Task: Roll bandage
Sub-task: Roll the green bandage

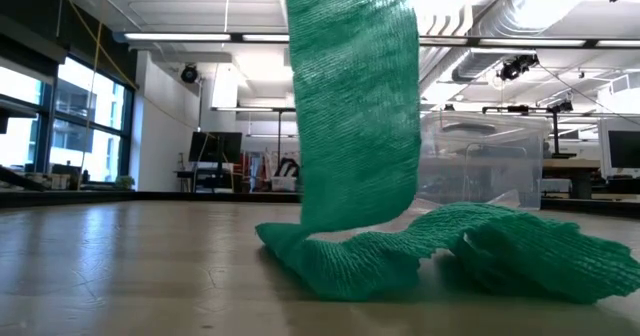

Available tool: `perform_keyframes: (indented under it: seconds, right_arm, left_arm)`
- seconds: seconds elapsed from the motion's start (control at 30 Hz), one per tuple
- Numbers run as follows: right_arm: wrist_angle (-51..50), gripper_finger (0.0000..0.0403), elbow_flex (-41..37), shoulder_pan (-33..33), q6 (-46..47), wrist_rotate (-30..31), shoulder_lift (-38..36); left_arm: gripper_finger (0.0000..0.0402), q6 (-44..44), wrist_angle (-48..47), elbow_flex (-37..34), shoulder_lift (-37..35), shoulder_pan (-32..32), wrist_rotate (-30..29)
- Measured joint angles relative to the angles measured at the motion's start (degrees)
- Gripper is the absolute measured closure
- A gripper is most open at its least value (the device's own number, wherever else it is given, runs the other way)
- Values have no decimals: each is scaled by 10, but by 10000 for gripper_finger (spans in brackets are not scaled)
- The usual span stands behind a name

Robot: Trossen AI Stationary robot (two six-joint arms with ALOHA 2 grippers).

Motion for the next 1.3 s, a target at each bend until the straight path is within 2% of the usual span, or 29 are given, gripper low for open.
perform_keyframes:
  seconds: [0.3, 0.43, 0.63, 0.87, 1.0, 1.13, 1.3]
  right_arm:
    - [-15, 402, 0, 1, 2, 1, -1]
    - [-18, 402, 1, 1, 4, 0, -2]
    - [-19, 393, 1, 1, 61, -2, -1]
    - [-27, 369, 0, 0, 131, -2, 0]
    - [-49, 342, 0, -6, 217, -9, -1]
    - [-73, 296, 0, -14, 307, -41, -5]
    - [-83, 240, 0, -19, 366, -71, -9]
  left_arm:
    - [245, -36, 15, 1, 25, 21, 20]
    - [284, -20, 16, 1, 26, 26, 20]
    - [382, 38, 20, 1, 26, 31, 28]
    - [391, 120, 6, 1, 24, 31, 30]
    - [396, 165, -10, 1, 19, 31, 28]
    - [396, 219, -20, 0, 16, 32, 25]
    - [396, 293, -31, -1, 15, 29, 23]
